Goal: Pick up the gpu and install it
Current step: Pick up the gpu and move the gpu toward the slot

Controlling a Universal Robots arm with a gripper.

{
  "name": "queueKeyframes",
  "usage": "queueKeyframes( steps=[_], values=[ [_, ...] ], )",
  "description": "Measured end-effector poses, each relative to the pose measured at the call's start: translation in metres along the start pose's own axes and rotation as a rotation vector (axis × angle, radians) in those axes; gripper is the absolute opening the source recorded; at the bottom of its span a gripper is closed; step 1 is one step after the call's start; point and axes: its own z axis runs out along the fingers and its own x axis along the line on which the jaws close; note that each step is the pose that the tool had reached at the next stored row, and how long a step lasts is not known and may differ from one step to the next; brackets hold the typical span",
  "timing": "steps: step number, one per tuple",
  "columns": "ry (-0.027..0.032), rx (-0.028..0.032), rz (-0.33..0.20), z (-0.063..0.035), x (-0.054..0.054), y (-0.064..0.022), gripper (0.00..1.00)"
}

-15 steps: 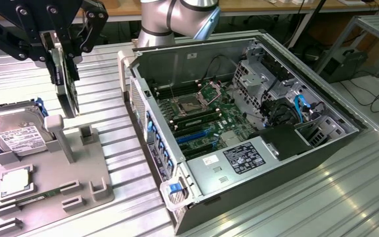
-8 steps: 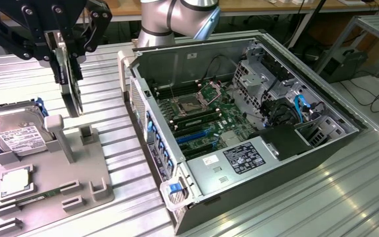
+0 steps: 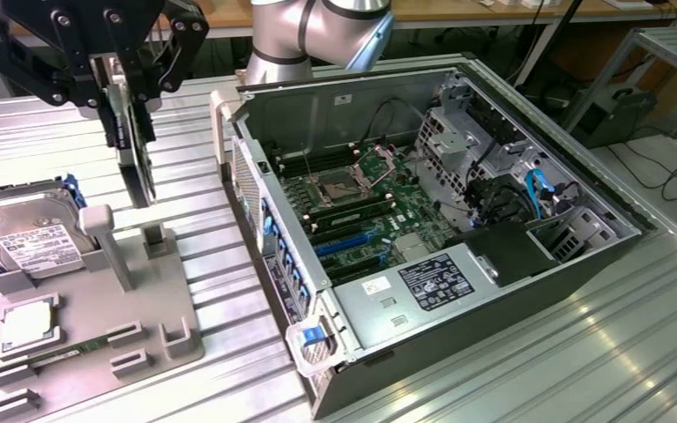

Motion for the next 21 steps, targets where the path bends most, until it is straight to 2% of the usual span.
queueKeyframes(
  steps=[21],
  values=[
    [0.0000,0.0000,0.000,0.0004,-0.018,0.0001,0.27]
  ],
)
